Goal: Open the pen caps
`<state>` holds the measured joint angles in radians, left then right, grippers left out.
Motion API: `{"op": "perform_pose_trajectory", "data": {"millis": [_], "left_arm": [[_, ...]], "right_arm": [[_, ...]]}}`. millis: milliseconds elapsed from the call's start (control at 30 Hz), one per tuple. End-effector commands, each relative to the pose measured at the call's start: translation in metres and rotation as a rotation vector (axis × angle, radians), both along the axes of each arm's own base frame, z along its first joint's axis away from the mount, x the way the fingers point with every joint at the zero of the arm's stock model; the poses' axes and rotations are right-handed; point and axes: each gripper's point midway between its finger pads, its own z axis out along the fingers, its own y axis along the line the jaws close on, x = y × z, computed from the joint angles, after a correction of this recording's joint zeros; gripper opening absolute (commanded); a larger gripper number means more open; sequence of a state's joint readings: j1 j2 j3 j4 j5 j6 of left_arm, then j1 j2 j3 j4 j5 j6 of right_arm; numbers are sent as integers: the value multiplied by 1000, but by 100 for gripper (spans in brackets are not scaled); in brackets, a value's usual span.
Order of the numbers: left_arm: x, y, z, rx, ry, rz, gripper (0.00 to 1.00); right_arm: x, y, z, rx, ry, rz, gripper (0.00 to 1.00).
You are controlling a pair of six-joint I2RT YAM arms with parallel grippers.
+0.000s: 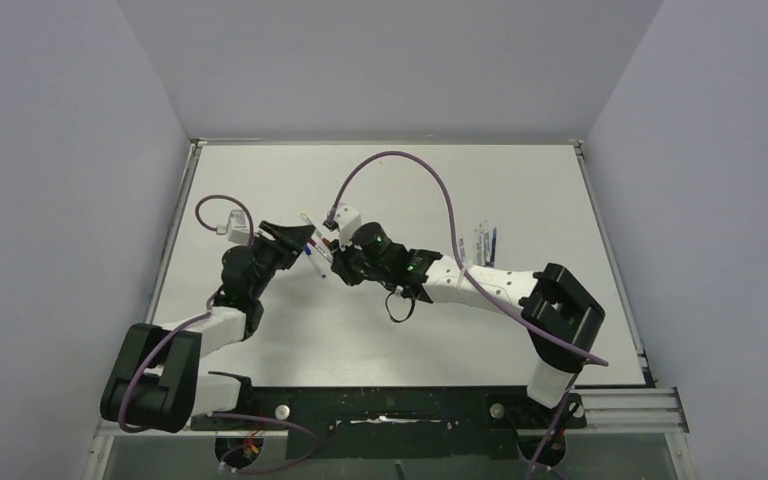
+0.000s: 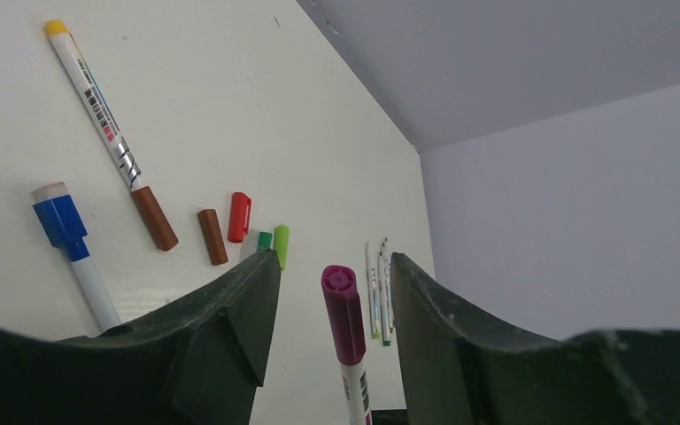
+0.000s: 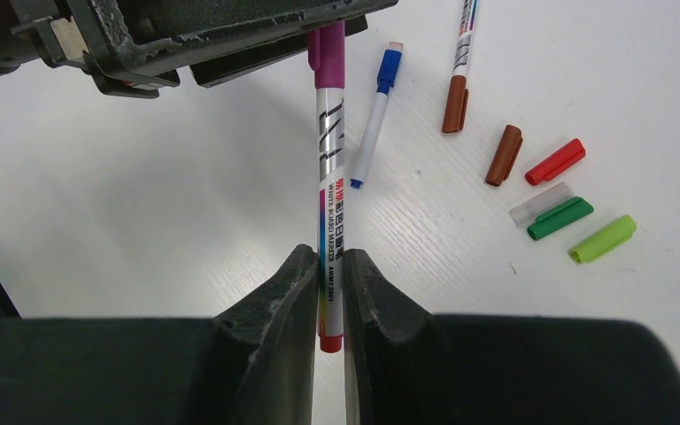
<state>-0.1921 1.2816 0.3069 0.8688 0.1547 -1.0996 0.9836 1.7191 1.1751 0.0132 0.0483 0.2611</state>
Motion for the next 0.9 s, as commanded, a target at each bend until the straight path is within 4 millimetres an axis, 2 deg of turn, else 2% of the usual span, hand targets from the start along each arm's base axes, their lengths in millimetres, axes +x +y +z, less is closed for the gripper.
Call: {"op": "perform_pose_trajectory", "data": {"millis": [0,267,667,700,867], "left_arm": [[1,-5,22,-43,-88,-39,45],[1,-8,20,-47,-89,-60,35],[4,-15,16,-38,-83,-101,7],[4,-16,15,-37,-82,-103,6],[5,-18,15,-35,-80,-117,4]], "right_arm": [[8,20,29,85,-59,7,0],[10,23,32,88,-65,9,0],[11,25,30,80,-58,13,0],[11,24,29,78,-56,14,2],[13,22,28,63,-54,-1,35]]}}
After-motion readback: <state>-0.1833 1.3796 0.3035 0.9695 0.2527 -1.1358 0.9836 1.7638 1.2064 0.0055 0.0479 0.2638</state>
